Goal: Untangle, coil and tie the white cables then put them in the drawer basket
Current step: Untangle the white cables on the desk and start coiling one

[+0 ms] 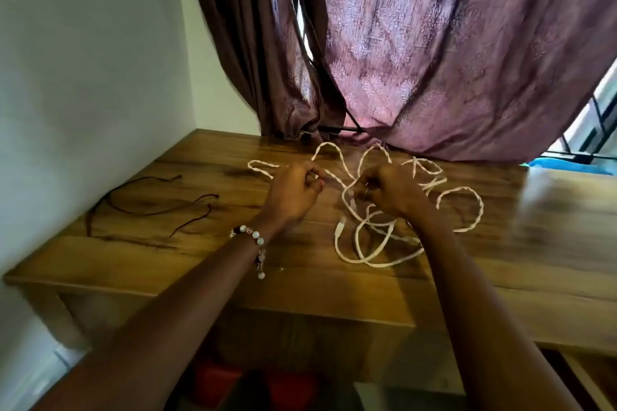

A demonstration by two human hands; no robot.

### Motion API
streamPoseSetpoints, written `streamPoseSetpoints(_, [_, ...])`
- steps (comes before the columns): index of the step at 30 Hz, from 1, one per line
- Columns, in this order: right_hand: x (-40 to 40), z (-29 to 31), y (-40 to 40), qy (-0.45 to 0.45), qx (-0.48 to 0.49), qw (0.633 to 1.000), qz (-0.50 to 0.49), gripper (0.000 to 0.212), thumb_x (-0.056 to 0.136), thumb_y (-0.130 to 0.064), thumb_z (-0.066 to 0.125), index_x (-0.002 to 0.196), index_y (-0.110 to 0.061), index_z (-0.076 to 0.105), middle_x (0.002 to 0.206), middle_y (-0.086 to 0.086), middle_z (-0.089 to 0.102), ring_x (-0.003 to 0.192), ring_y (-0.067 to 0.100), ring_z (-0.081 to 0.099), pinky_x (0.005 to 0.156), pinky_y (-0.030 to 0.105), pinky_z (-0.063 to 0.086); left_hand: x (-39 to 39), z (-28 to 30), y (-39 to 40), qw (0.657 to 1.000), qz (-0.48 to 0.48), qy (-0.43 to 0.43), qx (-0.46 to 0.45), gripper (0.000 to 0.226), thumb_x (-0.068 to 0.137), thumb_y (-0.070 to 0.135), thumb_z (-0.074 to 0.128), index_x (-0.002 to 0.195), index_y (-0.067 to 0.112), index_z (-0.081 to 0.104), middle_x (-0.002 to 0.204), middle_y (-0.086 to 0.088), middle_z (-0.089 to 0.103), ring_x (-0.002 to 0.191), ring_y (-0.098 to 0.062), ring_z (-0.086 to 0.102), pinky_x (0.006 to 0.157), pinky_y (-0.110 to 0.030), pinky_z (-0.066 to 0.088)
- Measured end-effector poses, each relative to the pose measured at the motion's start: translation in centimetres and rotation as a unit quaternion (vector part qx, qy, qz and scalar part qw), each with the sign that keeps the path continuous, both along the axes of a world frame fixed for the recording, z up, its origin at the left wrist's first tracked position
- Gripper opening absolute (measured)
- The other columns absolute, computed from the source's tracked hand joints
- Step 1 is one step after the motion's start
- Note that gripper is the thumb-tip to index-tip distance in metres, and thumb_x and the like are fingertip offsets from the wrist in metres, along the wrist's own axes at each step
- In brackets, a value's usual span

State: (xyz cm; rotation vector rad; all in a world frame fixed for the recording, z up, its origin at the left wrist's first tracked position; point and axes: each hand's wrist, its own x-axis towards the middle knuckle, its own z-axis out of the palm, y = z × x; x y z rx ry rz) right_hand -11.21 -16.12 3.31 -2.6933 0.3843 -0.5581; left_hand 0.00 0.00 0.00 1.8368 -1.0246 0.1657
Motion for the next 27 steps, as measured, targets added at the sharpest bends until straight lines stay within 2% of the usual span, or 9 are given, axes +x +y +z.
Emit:
streamPoseSetpoints(3, [1.5,-0.7,-1.3,0.159,-0.024,0.987,-0.016,0.013,0.075,-0.024,0.076,0.086,-0.022,0.07,0.088,-0.001,0.069,0.086,0.017,0.064,0.082,0.033,0.052,1.3,-0.1,-1.2,1.0,0.007,-0.01,0.003,0.016,0.086,0.013,0.066,0.103,0.013,0.068,0.088,0.005,0.066,0.076,-0.003,0.059,0.064,-0.008,0.043])
streamPoseSetpoints(6, [2.5,-1.7,-1.7,0.208,-0.038,0.977,-0.015,0.015,0.078,-0.02,0.074,0.09,-0.012,0.069,0.087,0.004,0.066,0.087,0.019,0.062,0.079,0.028,0.048,2.2,-0.4,-2.9,0.998,-0.04,0.038,0.031,0.011,0.088,0.015,0.065,0.097,0.01,0.067,0.079,-0.007,0.071,0.06,-0.008,0.062,0.057,-0.026,0.054])
streamPoseSetpoints(8, [2.5,-2.2,-1.9,0.139,0.006,0.99,0.024,0.019,0.076,-0.021,0.077,0.083,-0.005,0.07,0.072,0.003,0.063,0.07,0.012,0.057,0.068,0.026,0.045,2.8,-0.4,-3.9,0.994,-0.059,0.079,0.052,0.012,0.091,0.023,0.062,0.084,0.014,0.067,0.064,-0.004,0.069,0.044,-0.007,0.059,0.039,-0.026,0.046])
streamPoseSetpoints(11, [1.8,-3.0,-1.4,-0.011,0.144,0.985,0.097,0.004,0.082,-0.012,0.072,0.081,-0.009,0.075,0.061,-0.011,0.063,0.057,-0.001,0.053,0.06,0.022,0.046,3.3,-1.1,-5.3,0.987,-0.064,0.12,0.083,0.031,0.091,0.036,0.061,0.063,0.023,0.062,0.043,0.004,0.059,0.031,-0.008,0.051,0.035,-0.017,0.037])
streamPoseSetpoints(14, [1.7,-3.6,-1.9,-0.055,0.234,0.964,0.113,0.02,0.092,-0.013,0.06,0.08,-0.012,0.075,0.064,-0.008,0.07,0.06,0.009,0.065,0.059,0.031,0.053,4.0,-1.8,-6.3,0.972,-0.074,0.202,0.092,0.034,0.084,0.035,0.069,0.069,0.005,0.068,0.045,-0.002,0.061,0.032,-0.009,0.049,0.037,-0.017,0.036])
streamPoseSetpoints(16, [2.1,-3.5,-2.5,-0.124,0.221,0.962,0.099,0.026,0.093,-0.024,0.056,0.085,-0.01,0.076,0.074,0.005,0.073,0.069,0.026,0.07,0.063,0.045,0.056,4.4,-1.9,-6.2,0.954,-0.088,0.282,0.056,0.027,0.082,0.026,0.072,0.081,-0.002,0.07,0.058,-0.007,0.066,0.037,-0.009,0.051,0.039,-0.017,0.039])
streamPoseSetpoints(21, [0.9,-3.3,-5.3,-0.342,0.082,0.931,-0.1,0.03,0.092,-0.037,0.057,0.083,-0.014,0.073,0.073,0.005,0.07,0.071,0.025,0.066,0.063,0.034,0.048,5.6,-1.7,-4.8,0.877,-0.098,0.466,-0.072,0.014,0.091,0.015,0.06,0.091,0.003,0.068,0.061,-0.001,0.062,0.036,-0.006,0.047,0.037,-0.014,0.035])
streamPoseSetpoints(24, [-1.5,-3.9,-7.5,-0.357,0.106,0.916,-0.151,0.037,0.094,-0.046,0.051,0.078,-0.018,0.07,0.069,0.001,0.068,0.065,0.016,0.063,0.059,0.031,0.046,6.2,-1.5,-4.1,0.815,-0.105,0.549,-0.153,0.019,0.097,0.016,0.049,0.091,0.007,0.065,0.047,0.008,0.053,0.033,-0.002,0.037,0.033,-0.013,0.028])
streamPoseSetpoints(27, [-3.4,-4.3,-8.0,-0.305,0.144,0.938,-0.079,0.026,0.093,-0.045,0.054,0.087,-0.026,0.07,0.075,-0.006,0.07,0.07,0.008,0.066,0.064,0.031,0.051,6.4,-1.3,-3.9,0.771,-0.117,0.589,-0.209,0.024,0.099,0.019,0.044,0.096,0.005,0.063,0.047,0.01,0.049,0.033,-0.002,0.036,0.034,-0.009,0.026])
